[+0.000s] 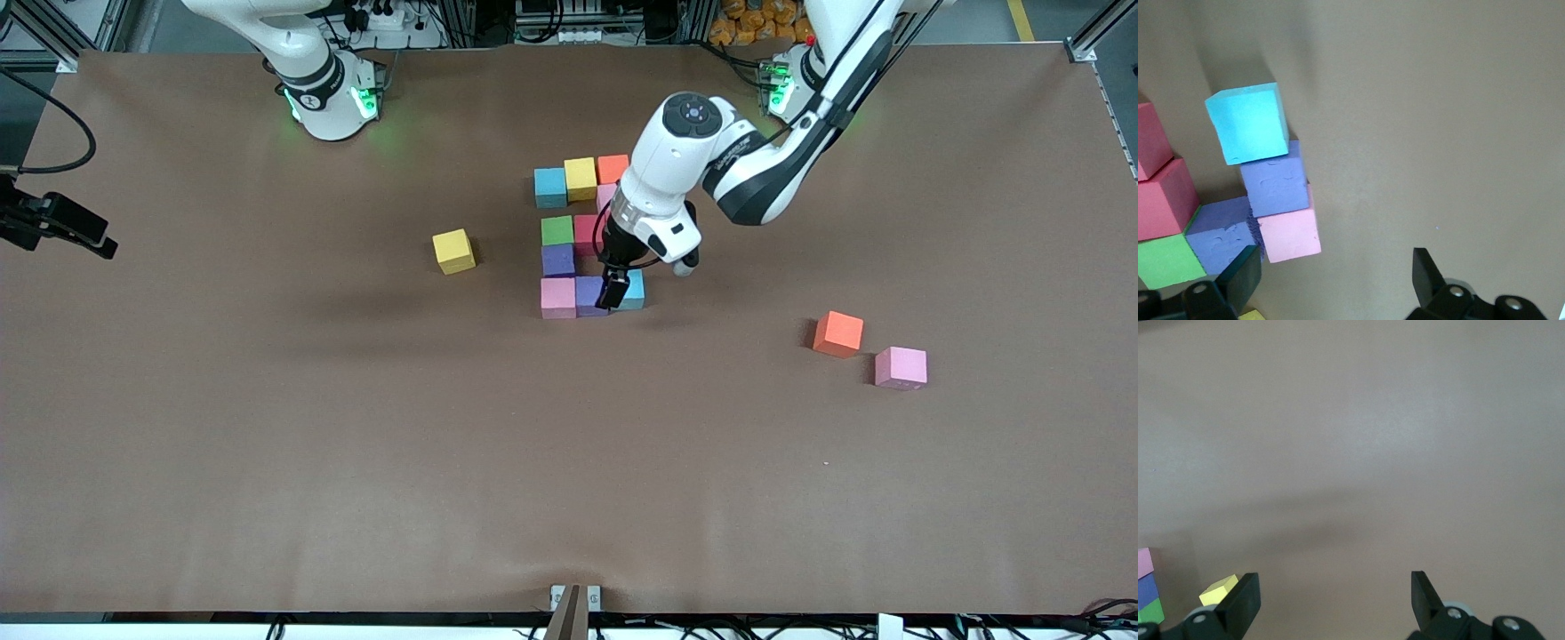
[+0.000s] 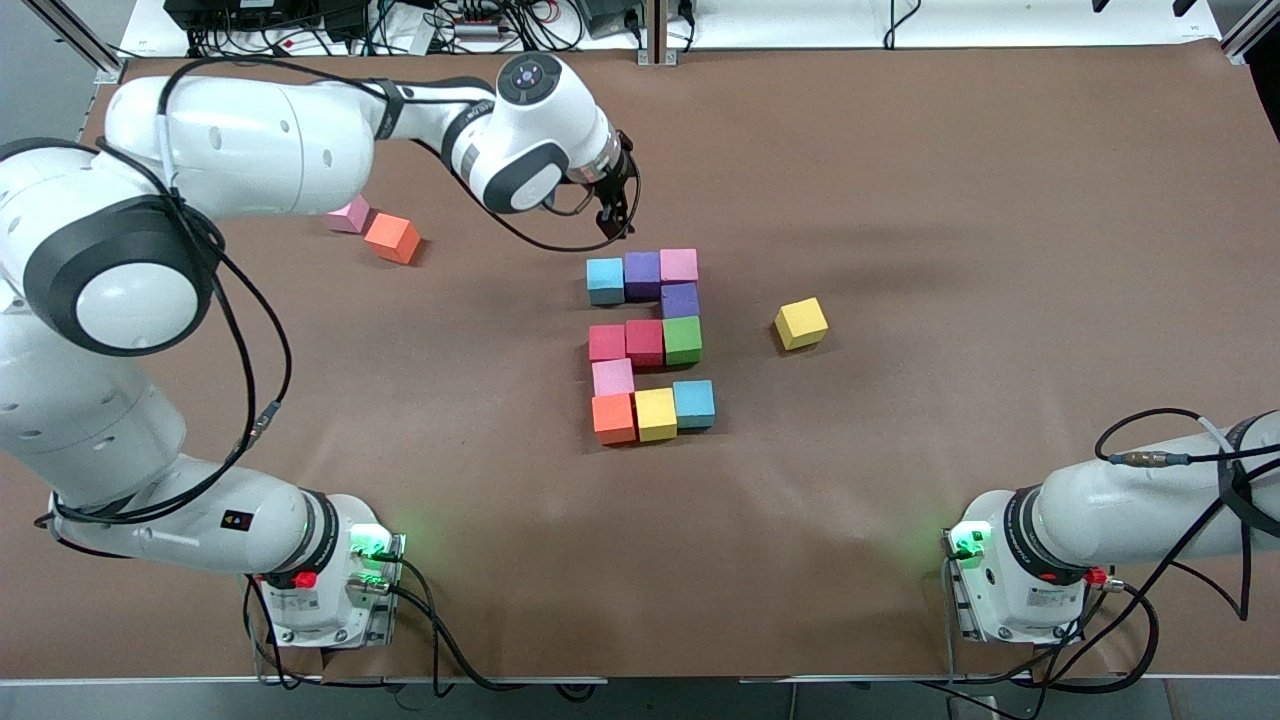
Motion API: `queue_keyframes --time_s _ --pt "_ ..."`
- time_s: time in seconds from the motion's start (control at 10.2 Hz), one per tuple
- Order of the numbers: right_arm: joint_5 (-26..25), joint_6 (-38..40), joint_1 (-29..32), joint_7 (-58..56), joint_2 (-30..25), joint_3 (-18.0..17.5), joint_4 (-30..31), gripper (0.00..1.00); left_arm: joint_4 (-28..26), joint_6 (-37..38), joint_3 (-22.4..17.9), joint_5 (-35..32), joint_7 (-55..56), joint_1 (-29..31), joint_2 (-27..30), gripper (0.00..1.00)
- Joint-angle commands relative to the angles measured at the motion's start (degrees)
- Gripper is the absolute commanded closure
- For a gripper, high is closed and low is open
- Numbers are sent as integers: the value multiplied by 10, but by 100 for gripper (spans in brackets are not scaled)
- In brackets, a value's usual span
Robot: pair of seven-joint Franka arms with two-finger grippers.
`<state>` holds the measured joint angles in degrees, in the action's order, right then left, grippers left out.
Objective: Form number 2 with 11 blocks
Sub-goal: 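Open the left gripper and lift it off the blue cube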
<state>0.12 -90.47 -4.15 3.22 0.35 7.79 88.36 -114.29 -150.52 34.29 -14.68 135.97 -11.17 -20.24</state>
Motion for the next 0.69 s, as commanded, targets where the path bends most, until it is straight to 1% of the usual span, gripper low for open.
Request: queue_keyframes --time_s 0.0,0.1,0.2,0.49,0.59 --pt "-3 42 34 -4 0 -50 -36 0 59 63 3 -4 -101 9 -4 0" --pt "-3 43 51 -5 0 -65 -41 0 78 74 3 -1 -161 22 -7 0" --pt "-3 43 61 -6 0 -71 -41 0 91 82 4 -1 -221 30 -5 0" --pt "-6 37 55 -5 0 -69 -41 0 165 165 3 2 -425 53 -15 0" --pt "-6 37 55 -5 0 -69 -41 0 173 177 2 2 -479 61 -16 0"
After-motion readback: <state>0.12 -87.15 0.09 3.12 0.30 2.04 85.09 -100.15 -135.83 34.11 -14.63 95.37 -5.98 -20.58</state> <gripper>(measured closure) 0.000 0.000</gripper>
